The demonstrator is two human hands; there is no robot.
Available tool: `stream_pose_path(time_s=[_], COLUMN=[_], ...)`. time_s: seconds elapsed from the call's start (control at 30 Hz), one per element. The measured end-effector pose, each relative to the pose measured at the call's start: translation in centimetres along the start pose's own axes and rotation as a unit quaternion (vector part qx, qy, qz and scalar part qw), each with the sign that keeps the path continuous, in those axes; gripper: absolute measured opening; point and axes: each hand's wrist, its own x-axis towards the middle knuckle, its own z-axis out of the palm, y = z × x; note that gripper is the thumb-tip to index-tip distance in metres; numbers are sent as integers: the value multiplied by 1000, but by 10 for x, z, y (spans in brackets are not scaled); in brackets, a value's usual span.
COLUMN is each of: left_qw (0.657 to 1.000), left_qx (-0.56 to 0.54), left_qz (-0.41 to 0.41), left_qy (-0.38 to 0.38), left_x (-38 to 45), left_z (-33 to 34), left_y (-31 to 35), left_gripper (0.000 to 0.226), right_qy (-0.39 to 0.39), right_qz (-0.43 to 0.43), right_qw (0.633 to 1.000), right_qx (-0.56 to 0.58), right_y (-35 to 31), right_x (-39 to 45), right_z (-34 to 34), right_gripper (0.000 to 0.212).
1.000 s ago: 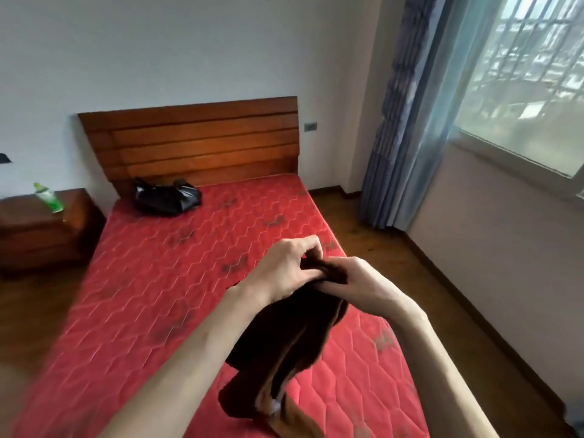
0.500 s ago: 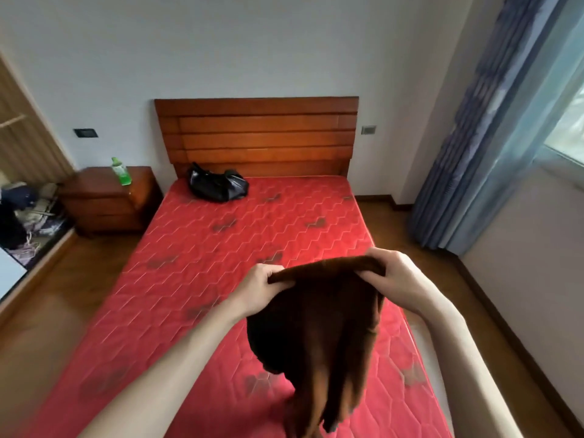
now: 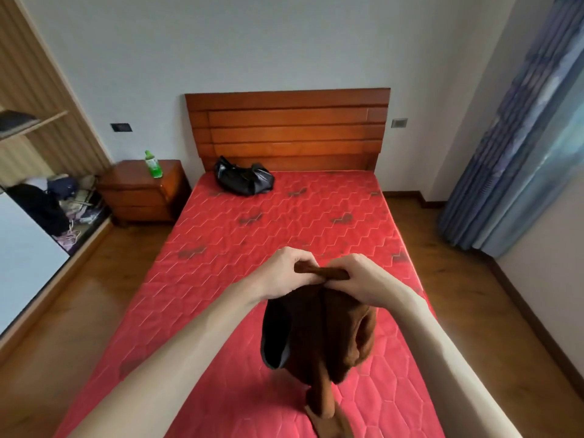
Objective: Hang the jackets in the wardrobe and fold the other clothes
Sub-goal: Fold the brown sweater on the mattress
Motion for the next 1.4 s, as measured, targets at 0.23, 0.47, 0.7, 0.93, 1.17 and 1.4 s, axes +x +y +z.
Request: stream_pose_path(time_s=[0.23,0.47,0.7,0.93,1.17,1.4], left_qw=[995,993,986,968,987,991], left_qx=[-27,-51,-114,-156,126,80], left_qz=[-84,-98,-87,-139,-36,-26], left_qy=[-40,-39,-86,-141,-96,100], left_x=[-43,-57,-57,-71,-84,-69], left_z=[1,-30,-108,-150,-147,-182], left_y=[-79,-134,-132,-141,-170,-182], left_gripper=[16,37,13,30,28,20], right_qy=[117,107,50,212,254,285], right_qz=[18,85,163,131,100,115], right_qw=[989,985,973,947,949,948], right_qx=[91,106,155,204,158,-82], right_y=[-38,-54,-62,-71,-70,-59], right_x=[5,-10,-6,-7,4,24], right_z=[-18,-47,-1,28,22,-1], right_gripper=[25,22,20,16,22,10])
